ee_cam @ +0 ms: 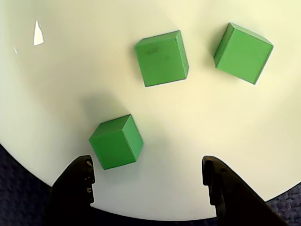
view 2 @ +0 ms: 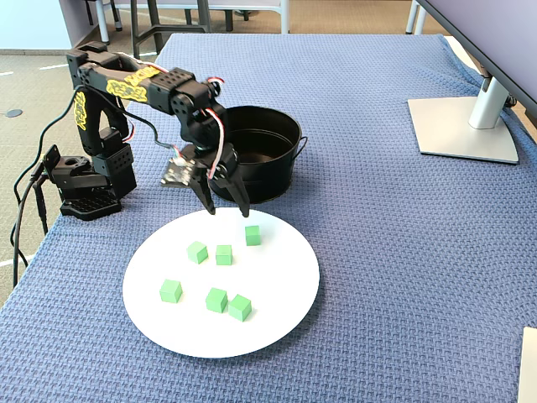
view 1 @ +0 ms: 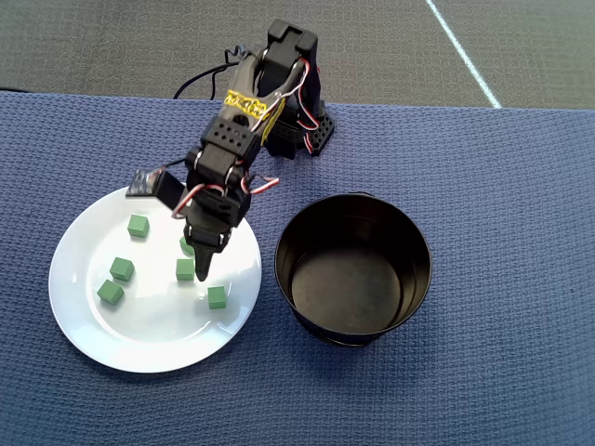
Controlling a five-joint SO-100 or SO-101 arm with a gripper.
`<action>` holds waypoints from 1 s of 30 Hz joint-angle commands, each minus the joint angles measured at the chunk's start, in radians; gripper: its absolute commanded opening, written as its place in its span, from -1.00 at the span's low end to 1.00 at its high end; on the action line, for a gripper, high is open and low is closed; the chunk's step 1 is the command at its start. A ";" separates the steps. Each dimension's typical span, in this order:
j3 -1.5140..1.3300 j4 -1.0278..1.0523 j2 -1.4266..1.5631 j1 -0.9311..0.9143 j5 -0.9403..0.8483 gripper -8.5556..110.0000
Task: Pick up the green cubes from the white plate and place them in the black recipient
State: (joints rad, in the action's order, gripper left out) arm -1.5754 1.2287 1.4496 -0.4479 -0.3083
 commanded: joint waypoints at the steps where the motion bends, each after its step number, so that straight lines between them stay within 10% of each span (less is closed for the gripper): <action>1: 0.051 -0.018 -0.015 0.026 -0.041 -0.45; 30: 0.298 -0.072 -0.316 0.087 -0.193 -0.47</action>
State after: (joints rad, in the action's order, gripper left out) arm -1.3453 1.1766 1.1290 -0.3359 -0.4878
